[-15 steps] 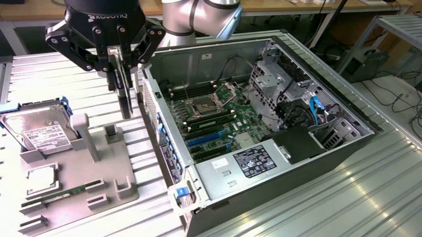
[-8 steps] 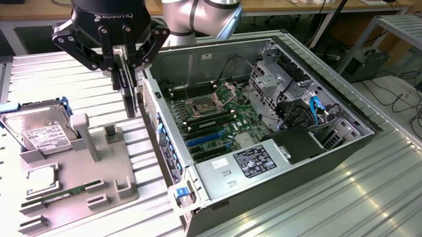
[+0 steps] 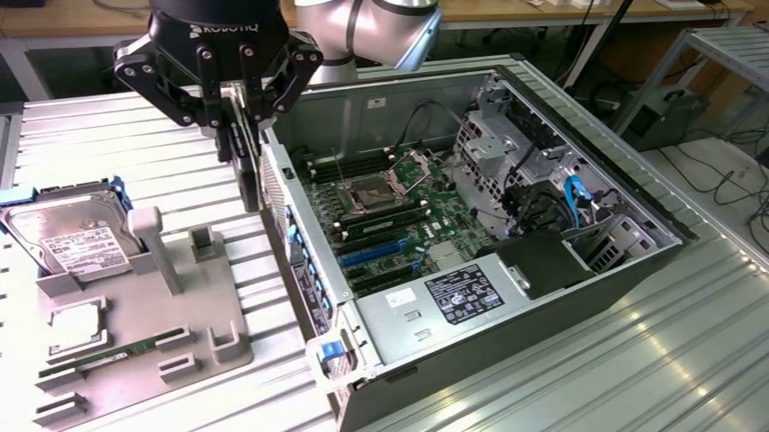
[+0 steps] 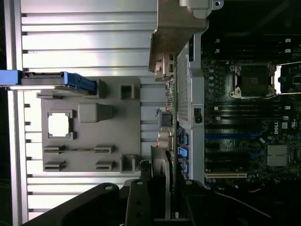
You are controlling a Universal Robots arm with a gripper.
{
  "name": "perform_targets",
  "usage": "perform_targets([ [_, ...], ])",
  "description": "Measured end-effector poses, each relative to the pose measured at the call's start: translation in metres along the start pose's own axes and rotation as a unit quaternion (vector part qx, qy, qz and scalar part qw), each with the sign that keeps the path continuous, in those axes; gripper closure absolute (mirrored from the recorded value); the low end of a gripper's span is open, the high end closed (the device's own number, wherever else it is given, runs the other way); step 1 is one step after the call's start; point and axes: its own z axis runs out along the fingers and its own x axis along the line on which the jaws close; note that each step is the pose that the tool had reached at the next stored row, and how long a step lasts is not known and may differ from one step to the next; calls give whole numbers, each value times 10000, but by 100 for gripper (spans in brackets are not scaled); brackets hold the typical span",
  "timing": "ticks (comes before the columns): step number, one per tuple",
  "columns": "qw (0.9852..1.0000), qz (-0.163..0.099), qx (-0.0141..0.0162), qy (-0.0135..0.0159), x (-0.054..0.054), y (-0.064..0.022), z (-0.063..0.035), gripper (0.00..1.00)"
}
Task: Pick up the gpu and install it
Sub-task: 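Pick up the gpu and move the gpu toward the slot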
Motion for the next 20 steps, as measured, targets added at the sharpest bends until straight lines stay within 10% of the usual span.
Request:
perform_targets([
  [20,10000,0,0,0,-193,2,1,72],
])
